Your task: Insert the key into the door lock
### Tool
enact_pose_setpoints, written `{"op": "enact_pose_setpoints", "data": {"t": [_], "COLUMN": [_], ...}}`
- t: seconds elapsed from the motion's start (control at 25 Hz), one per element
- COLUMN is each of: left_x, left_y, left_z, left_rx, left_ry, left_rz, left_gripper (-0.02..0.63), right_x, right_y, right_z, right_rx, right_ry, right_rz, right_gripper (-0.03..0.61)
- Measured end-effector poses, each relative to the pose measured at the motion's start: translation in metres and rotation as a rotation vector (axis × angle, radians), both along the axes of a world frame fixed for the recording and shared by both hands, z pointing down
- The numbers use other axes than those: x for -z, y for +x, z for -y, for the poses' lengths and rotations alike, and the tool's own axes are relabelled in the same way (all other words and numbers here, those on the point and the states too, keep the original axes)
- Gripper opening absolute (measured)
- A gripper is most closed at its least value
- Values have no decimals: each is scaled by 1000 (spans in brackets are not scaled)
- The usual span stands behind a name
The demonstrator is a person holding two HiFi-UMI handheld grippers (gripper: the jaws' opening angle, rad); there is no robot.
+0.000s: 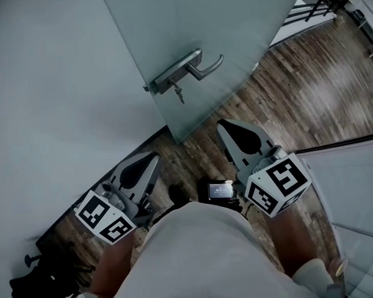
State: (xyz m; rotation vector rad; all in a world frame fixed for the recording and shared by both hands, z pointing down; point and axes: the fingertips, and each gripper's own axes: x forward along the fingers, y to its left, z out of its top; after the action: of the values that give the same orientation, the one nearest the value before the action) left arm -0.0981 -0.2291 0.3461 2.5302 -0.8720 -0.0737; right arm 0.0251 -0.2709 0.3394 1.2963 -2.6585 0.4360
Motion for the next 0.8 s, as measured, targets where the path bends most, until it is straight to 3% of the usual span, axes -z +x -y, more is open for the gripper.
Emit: {"op": "enact_pose_setpoints", "data": {"t": [0.8], "left_x": [-5], "left_y": [5], "left_z": [-10], "left_rx": [-13], "left_ry": [-35], "left_rz": [-11], "left_gripper": [15], "right_x": [-2], "right_y": [-10], "right_z": [-7], "right_rx": [31], "right_ry": [-16], "right_rz": [0], "right_gripper": [12]}}
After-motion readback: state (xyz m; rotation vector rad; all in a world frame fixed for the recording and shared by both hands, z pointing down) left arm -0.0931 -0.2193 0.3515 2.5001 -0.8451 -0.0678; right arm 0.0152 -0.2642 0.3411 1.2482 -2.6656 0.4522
